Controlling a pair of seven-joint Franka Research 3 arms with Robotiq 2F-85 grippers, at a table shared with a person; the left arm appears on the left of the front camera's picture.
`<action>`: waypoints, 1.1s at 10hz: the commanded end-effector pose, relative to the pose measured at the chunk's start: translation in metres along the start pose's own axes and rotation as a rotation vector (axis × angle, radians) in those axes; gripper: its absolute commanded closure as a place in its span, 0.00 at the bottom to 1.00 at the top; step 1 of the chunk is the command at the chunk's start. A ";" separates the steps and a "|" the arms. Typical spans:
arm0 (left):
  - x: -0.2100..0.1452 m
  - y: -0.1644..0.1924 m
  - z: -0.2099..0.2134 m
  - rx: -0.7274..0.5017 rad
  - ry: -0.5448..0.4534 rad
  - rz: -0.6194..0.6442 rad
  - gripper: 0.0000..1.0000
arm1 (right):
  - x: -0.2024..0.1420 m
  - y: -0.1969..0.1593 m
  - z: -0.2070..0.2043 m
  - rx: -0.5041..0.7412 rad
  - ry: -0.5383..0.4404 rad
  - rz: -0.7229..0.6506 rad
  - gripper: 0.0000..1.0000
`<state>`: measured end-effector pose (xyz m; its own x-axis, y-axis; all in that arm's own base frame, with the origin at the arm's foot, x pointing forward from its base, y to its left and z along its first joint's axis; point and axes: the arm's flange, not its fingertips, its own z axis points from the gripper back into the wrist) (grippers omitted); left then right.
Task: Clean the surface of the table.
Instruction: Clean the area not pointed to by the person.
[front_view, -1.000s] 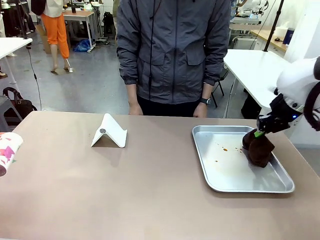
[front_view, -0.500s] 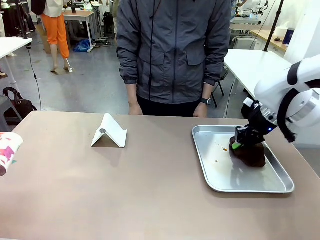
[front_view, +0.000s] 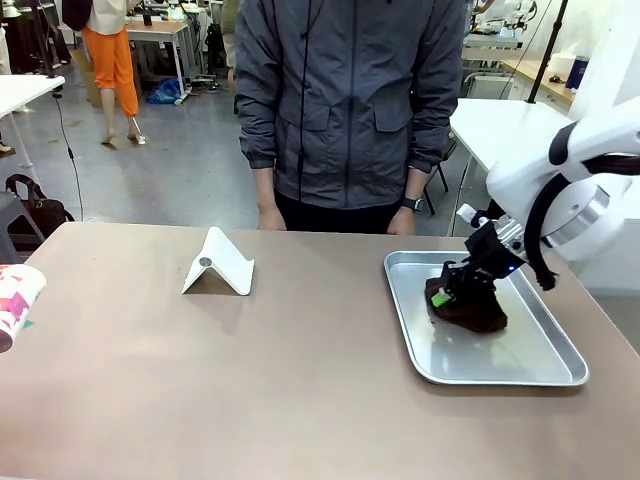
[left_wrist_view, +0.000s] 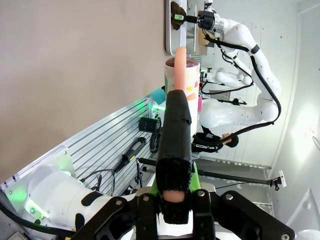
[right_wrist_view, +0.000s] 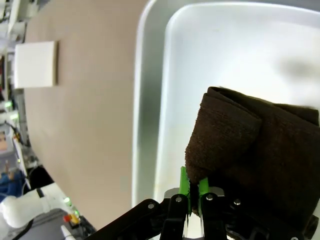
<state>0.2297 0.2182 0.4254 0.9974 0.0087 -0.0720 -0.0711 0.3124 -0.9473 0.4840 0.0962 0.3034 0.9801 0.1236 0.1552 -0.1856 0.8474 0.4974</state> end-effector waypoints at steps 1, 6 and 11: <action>-0.003 -0.004 0.002 -0.018 0.002 -0.007 0.78 | -0.003 0.012 -0.017 0.105 0.041 0.098 0.93; -0.003 -0.004 0.002 -0.018 0.002 -0.007 0.78 | -0.021 0.014 -0.015 0.012 0.217 0.142 0.93; -0.003 -0.004 0.002 -0.018 0.002 -0.007 0.78 | -0.010 -0.017 -0.005 -0.019 0.009 0.020 0.93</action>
<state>0.2296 0.2182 0.4255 0.9974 0.0086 -0.0718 -0.0709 0.3124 -0.9473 0.4830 0.0809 0.2967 0.9746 0.1721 0.1431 -0.2200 0.8544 0.4707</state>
